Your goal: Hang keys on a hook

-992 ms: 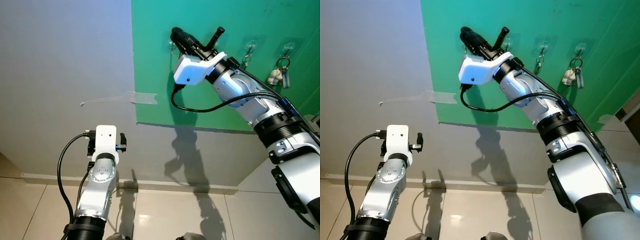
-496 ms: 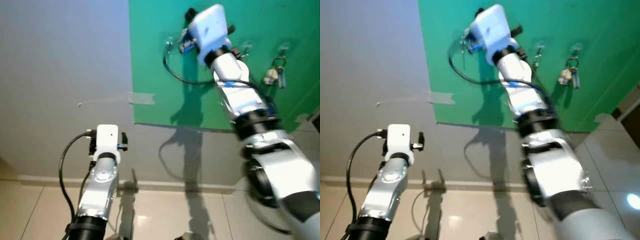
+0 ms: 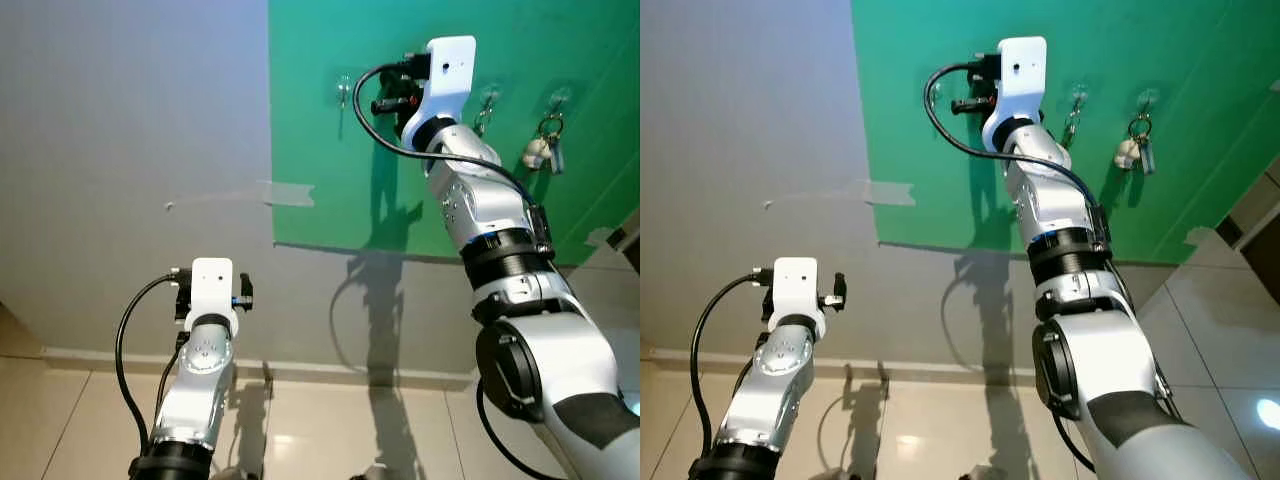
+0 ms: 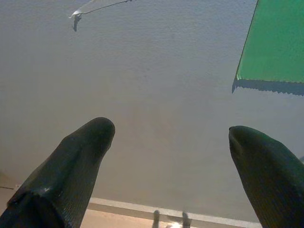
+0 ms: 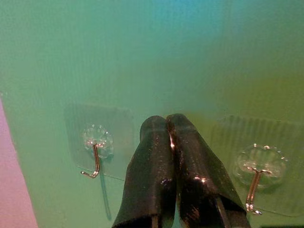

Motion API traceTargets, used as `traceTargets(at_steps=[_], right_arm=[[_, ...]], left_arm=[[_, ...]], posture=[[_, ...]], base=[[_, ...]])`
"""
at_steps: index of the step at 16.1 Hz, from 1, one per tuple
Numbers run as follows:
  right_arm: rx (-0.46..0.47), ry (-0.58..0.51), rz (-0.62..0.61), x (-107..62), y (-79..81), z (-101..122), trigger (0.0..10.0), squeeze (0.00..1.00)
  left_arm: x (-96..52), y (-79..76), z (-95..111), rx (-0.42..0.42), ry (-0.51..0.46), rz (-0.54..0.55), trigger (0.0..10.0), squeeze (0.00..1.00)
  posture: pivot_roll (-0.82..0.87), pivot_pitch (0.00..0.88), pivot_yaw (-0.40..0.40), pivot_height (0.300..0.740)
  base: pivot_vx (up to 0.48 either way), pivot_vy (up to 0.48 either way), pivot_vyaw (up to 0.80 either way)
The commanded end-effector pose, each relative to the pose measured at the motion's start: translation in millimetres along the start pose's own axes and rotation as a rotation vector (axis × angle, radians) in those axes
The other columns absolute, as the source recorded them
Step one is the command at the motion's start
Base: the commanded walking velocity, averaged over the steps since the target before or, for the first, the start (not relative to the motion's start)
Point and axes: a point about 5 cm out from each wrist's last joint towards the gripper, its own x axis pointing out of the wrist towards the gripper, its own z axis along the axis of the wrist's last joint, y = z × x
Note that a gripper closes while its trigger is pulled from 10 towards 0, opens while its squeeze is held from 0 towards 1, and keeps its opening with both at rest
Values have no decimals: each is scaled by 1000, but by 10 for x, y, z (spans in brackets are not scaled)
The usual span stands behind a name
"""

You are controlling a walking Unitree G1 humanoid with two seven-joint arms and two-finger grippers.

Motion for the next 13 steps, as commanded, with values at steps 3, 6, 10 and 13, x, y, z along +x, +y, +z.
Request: traceTargets(at_steps=[3, 6, 10, 13], right_arm=[[-106, -44, 39, -115, 72, 120, 0, 0], [-115, -40, 46, -199, 90, 146, 0, 0], [-150, -45, 48, -417, 131, 226, 0, 0], [-166, -2, 15, -482, 41, 97, 0, 0]], left_arm=[[16, 12, 48, 5, -22, 6, 10000, 0], [34, 30, 80, 4, -23, 8, 10000, 0], [-10, -33, 228, -5, -22, -115, 10000, 0], [-275, -26, 444, -23, -61, -309, 10000, 0]], posture=[[-92, 0, -62, 723], [-93, 0, -63, 723], [-101, 0, -57, 723], [-95, 0, -42, 723]], base=[[0, 0, 0], [0, 0, 0], [0, 0, 0], [0, 0, 0]])
